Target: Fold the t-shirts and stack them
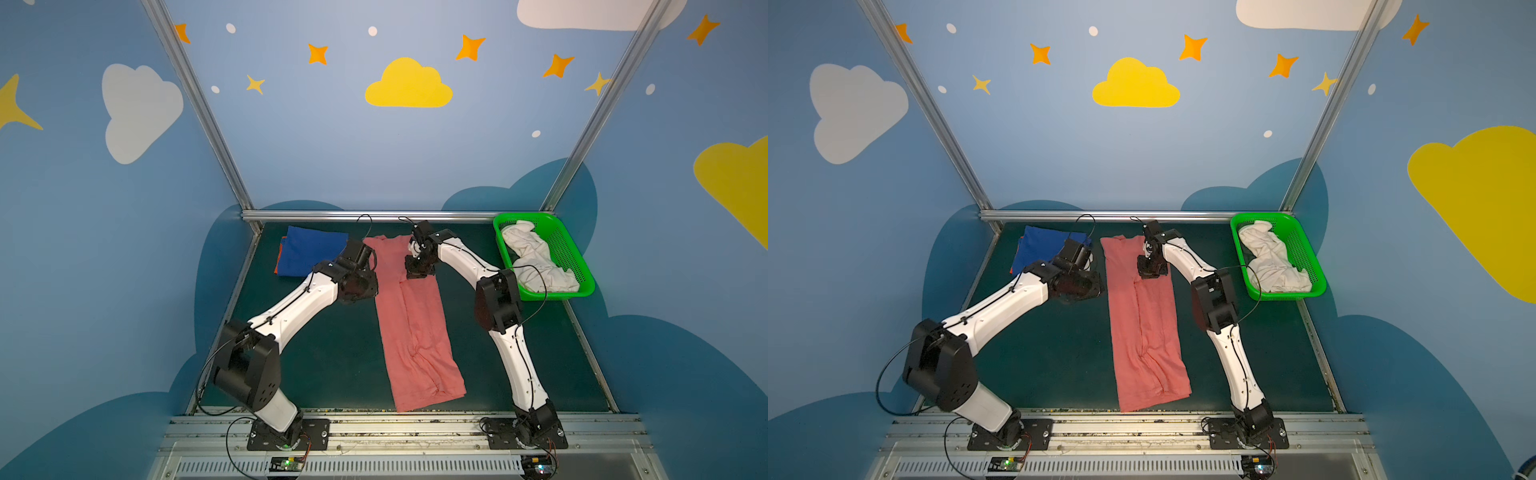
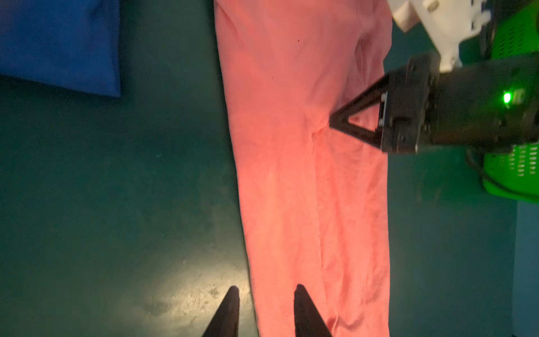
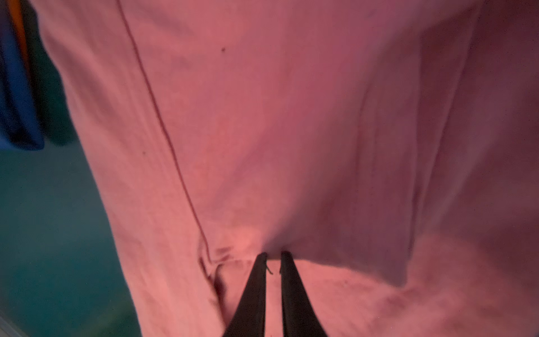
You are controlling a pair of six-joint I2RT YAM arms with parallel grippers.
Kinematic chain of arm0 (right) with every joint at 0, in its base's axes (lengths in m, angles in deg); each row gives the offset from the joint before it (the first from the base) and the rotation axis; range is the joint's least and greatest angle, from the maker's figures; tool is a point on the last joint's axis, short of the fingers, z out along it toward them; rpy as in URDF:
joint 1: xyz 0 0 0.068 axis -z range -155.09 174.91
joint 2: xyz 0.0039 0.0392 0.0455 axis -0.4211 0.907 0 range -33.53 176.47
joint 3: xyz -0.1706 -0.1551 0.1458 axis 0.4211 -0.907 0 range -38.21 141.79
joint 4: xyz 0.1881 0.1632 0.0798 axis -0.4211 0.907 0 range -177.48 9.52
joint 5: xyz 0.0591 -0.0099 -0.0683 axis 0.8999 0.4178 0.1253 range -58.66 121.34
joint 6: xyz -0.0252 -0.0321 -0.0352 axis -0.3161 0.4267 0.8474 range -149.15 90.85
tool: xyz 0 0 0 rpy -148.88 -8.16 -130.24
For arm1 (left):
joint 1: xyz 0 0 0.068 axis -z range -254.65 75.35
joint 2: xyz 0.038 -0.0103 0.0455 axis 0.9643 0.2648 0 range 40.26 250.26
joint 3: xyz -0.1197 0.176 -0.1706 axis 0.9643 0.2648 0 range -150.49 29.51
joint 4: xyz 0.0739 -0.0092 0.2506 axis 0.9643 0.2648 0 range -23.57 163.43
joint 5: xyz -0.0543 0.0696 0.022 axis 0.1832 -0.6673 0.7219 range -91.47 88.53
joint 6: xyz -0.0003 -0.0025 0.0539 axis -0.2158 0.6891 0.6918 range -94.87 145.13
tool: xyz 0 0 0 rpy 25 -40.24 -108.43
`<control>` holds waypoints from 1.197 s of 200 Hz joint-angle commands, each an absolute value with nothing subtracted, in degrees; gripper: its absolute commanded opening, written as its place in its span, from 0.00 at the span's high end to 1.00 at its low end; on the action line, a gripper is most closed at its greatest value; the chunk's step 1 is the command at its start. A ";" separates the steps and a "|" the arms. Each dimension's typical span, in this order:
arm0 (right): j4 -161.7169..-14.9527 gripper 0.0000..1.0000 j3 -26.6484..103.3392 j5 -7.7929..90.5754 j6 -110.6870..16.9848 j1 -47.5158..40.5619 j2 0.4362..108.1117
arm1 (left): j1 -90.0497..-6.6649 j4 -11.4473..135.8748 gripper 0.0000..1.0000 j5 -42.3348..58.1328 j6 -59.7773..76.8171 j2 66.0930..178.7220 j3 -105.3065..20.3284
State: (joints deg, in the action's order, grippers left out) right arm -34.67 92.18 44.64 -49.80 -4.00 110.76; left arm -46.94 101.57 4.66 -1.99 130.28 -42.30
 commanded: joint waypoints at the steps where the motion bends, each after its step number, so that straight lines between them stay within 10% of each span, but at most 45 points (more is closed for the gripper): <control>1: -31.49 0.87 95.91 44.91 -50.79 -2.52 113.39 | -46.21 103.04 0.67 2.92 -2.62 127.54 -39.42; 111: -33.89 0.99 93.58 42.75 -59.67 4.69 114.98 | -39.52 106.86 0.57 1.96 -7.45 121.69 -29.78; 239: -46.12 0.56 49.96 45.60 -52.25 -0.19 68.63 | -22.86 96.81 0.19 13.72 -16.90 120.69 -16.07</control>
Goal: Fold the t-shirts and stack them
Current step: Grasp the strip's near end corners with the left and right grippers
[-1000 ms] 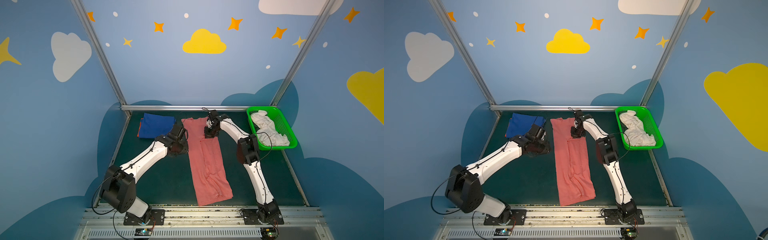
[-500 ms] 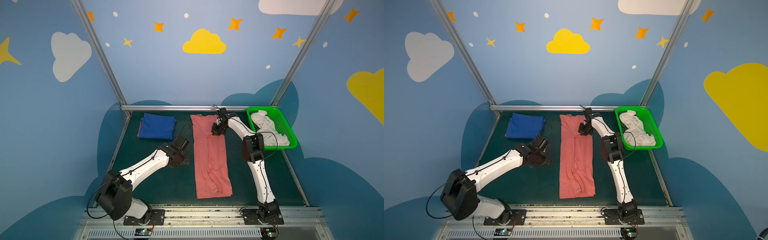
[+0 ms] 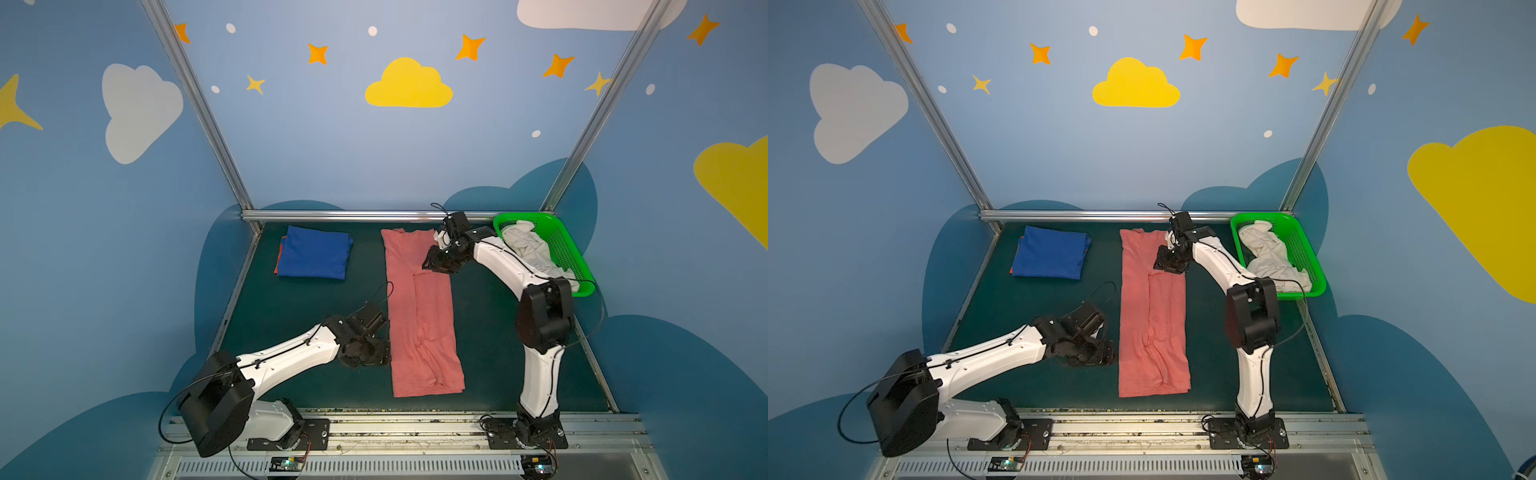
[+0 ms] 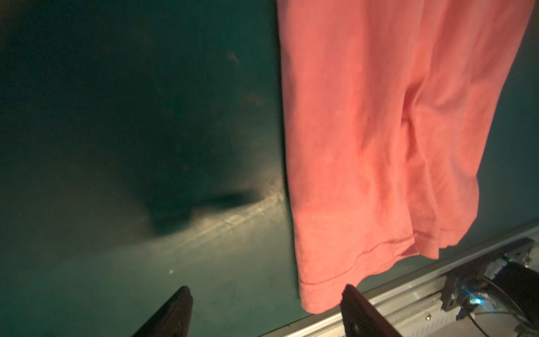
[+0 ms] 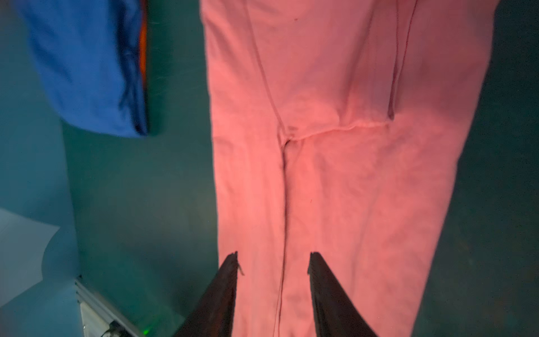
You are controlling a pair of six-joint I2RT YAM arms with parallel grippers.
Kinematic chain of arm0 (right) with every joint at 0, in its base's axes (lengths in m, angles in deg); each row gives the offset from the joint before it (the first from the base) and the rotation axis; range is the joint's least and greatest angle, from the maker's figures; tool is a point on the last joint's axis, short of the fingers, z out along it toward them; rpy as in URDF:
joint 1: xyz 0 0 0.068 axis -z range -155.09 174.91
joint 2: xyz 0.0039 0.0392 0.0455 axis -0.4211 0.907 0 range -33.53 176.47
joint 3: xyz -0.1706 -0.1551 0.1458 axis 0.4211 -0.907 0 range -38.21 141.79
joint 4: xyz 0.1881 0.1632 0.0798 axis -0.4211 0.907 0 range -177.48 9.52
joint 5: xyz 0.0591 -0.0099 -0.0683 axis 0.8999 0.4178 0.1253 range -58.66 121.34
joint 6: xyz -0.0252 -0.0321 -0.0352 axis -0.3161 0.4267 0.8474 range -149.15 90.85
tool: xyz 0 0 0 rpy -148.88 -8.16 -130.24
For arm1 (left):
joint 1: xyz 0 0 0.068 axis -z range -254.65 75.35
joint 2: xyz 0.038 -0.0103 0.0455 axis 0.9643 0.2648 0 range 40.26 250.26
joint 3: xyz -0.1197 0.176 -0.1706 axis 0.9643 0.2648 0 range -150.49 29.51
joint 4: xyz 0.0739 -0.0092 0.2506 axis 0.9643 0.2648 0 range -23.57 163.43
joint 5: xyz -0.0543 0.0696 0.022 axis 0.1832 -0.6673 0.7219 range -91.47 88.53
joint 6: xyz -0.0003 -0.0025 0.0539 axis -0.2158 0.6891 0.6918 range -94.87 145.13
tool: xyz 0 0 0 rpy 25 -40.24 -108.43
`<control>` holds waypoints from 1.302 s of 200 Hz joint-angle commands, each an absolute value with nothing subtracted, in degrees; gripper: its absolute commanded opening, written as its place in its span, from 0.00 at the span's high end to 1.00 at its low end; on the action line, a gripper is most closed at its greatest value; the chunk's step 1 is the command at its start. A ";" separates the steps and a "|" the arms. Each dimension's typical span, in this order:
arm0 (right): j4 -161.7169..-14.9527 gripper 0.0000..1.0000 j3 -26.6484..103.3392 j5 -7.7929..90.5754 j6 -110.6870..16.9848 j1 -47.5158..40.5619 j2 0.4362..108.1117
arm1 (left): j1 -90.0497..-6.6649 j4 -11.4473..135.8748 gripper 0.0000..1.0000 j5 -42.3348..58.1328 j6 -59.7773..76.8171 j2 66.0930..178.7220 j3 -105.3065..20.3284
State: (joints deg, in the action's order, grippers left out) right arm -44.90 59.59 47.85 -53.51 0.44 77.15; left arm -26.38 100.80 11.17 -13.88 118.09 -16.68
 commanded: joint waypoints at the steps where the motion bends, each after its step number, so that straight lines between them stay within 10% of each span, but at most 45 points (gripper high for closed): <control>1: -46.15 0.56 49.47 45.41 -52.30 -0.21 68.22 | -22.65 96.65 0.19 13.73 -16.94 120.86 -16.04; 119: -43.20 0.54 -3.40 34.58 -71.37 -13.36 23.62 | -8.80 91.92 0.54 7.90 -25.23 133.43 -16.33; 260: -51.87 0.41 -10.75 39.73 -76.29 -18.16 27.12 | -7.85 88.69 0.36 4.03 -30.08 125.78 -11.35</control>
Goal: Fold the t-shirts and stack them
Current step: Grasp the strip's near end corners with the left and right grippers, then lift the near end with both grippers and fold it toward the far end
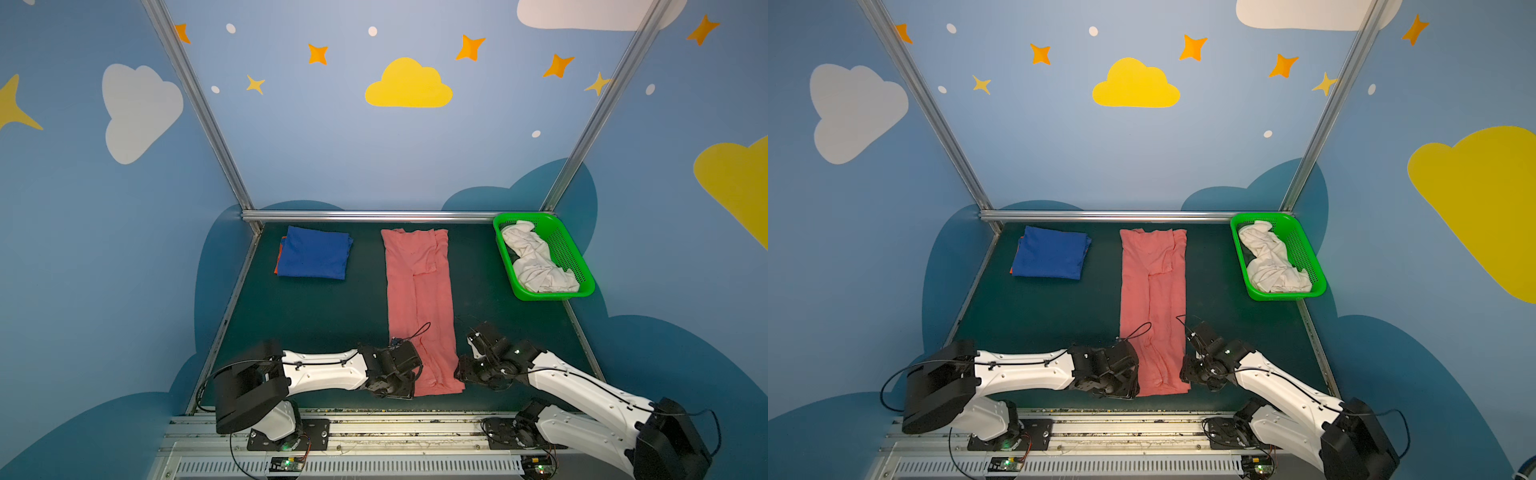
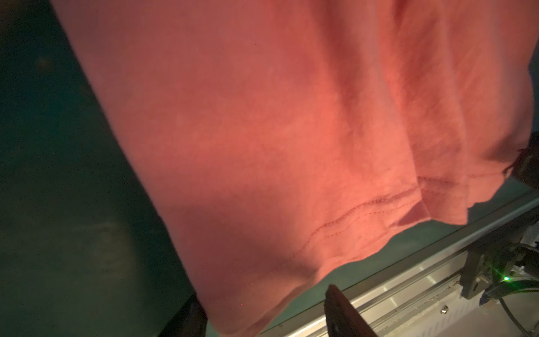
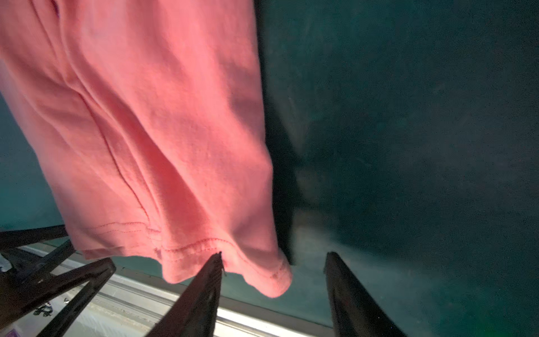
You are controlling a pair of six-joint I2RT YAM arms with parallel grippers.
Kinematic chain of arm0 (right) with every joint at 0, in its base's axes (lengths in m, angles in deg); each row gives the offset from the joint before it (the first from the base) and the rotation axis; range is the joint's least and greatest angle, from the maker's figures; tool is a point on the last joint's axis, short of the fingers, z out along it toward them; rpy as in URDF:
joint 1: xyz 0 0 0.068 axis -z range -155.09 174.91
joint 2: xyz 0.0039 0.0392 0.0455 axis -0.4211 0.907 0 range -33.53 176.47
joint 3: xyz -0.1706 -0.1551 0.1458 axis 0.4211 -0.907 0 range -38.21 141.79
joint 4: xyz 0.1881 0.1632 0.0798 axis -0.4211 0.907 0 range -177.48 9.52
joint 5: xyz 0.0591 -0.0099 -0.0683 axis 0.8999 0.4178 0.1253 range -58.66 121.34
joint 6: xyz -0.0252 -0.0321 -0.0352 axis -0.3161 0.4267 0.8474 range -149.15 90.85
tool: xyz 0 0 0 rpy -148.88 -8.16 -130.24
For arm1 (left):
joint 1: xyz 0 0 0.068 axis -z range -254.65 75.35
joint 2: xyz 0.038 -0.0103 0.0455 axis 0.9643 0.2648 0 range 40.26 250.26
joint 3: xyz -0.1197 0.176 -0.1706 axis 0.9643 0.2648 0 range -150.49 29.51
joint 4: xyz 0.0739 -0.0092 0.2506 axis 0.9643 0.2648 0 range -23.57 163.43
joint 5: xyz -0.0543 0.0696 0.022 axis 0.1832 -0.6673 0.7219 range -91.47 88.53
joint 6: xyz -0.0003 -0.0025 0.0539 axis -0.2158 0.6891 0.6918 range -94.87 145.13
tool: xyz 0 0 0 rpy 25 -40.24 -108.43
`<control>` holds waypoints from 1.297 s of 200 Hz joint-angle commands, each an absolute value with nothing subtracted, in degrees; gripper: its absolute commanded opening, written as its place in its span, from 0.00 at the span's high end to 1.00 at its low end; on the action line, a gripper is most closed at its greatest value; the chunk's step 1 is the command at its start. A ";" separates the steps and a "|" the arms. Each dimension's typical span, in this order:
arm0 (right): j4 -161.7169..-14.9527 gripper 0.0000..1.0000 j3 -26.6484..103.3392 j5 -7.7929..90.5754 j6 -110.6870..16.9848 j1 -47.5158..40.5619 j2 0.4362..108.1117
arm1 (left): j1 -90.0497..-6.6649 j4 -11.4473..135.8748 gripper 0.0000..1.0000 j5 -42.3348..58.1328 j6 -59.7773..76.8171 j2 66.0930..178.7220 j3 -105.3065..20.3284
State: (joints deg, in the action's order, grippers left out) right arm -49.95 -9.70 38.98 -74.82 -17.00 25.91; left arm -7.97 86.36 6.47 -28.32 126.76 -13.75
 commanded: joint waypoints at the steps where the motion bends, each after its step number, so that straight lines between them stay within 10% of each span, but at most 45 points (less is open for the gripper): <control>1: -51.97 0.41 -10.68 39.71 -76.32 -18.21 27.12 | -7.90 88.64 0.36 4.00 -30.12 125.69 -11.27; 100: -52.17 0.54 -13.34 38.31 -80.08 -22.53 26.64 | -8.00 86.40 0.69 0.99 -34.06 123.24 -7.19; 171: -52.11 0.84 -13.59 37.80 -80.46 -23.51 26.31 | -8.06 84.65 0.95 0.05 -35.49 120.39 -4.81; 203: -49.56 1.00 -13.74 36.71 -80.82 -23.70 23.55 | -8.03 85.45 0.95 -1.11 -36.30 118.73 -3.81; 259: -46.35 1.00 -12.20 36.95 -80.33 -23.70 19.68 | -8.20 88.32 0.95 -2.43 -35.03 115.68 -5.60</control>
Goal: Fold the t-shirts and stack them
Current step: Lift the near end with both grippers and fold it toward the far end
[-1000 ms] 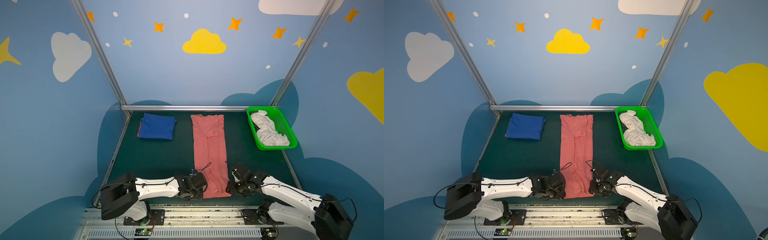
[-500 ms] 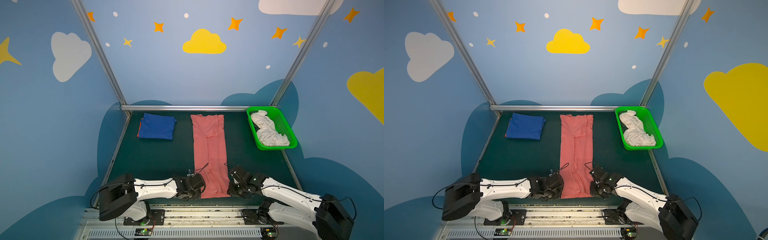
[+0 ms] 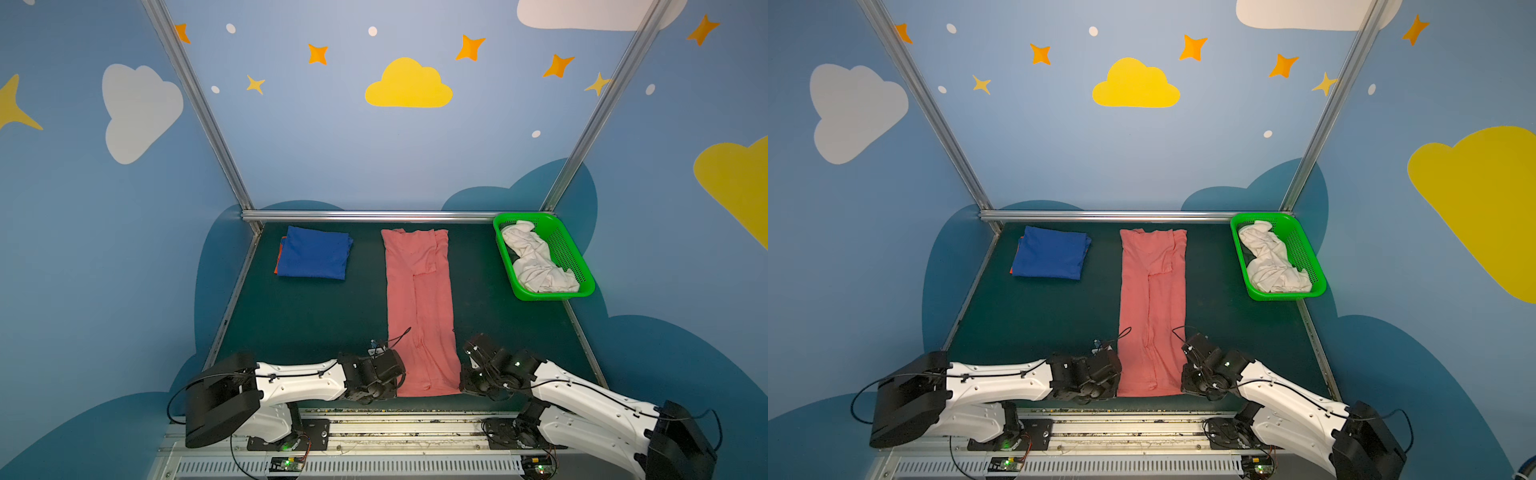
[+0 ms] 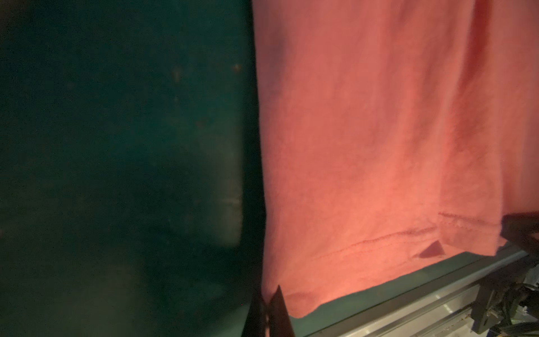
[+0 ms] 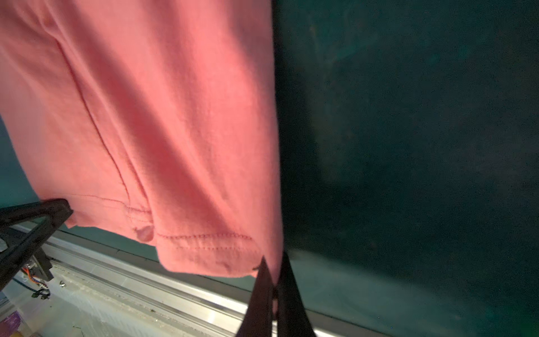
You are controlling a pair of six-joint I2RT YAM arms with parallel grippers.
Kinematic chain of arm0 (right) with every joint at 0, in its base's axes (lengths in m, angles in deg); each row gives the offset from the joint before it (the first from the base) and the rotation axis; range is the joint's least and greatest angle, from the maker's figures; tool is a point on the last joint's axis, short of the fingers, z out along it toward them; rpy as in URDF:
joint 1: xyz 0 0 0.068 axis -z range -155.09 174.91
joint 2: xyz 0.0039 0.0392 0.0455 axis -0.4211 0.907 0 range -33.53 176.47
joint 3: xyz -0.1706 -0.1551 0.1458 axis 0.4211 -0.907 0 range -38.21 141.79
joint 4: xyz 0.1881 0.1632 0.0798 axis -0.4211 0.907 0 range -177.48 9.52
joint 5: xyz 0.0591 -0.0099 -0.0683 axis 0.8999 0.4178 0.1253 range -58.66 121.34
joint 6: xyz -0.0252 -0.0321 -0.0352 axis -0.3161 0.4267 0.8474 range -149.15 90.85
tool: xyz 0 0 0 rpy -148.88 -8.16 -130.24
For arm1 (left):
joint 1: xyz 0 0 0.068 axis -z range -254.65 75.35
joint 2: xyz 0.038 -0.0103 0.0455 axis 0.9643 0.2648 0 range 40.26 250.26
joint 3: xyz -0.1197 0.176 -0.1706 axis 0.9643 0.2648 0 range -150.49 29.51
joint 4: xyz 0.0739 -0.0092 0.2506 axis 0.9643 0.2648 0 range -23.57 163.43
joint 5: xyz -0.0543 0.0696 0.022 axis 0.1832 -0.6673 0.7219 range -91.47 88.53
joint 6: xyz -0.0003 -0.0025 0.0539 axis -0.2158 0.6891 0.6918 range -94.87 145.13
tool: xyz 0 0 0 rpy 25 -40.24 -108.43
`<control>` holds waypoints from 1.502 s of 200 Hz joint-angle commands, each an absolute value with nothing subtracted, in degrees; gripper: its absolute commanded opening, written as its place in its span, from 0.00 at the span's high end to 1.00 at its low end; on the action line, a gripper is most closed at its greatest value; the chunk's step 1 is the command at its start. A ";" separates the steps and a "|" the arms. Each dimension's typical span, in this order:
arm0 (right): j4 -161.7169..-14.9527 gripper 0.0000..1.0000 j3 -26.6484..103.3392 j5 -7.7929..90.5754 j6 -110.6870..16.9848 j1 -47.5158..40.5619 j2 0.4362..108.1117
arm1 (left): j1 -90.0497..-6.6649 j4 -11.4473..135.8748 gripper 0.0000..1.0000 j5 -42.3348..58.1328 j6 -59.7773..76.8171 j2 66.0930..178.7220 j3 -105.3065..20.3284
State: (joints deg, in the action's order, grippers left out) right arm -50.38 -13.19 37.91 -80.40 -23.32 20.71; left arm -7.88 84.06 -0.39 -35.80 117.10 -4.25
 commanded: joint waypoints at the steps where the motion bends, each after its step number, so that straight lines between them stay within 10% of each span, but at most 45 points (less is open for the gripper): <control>1: -46.35 1.00 -12.15 36.96 -80.31 -23.70 19.66 | -8.20 88.50 0.95 -2.48 -34.92 115.63 -5.71; 125: -41.84 1.00 10.99 31.36 -66.83 -14.17 30.12 | -25.20 99.63 0.95 -0.62 -17.23 116.41 -24.12; 300: -41.92 1.00 51.14 45.01 -50.96 7.04 73.47 | -49.83 110.82 0.95 17.78 4.12 155.34 -67.97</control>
State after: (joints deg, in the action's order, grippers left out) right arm -42.86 46.43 41.45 -53.21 5.73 69.10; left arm -47.73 107.51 14.69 1.42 152.49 -64.64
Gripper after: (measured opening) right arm 0.048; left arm 0.049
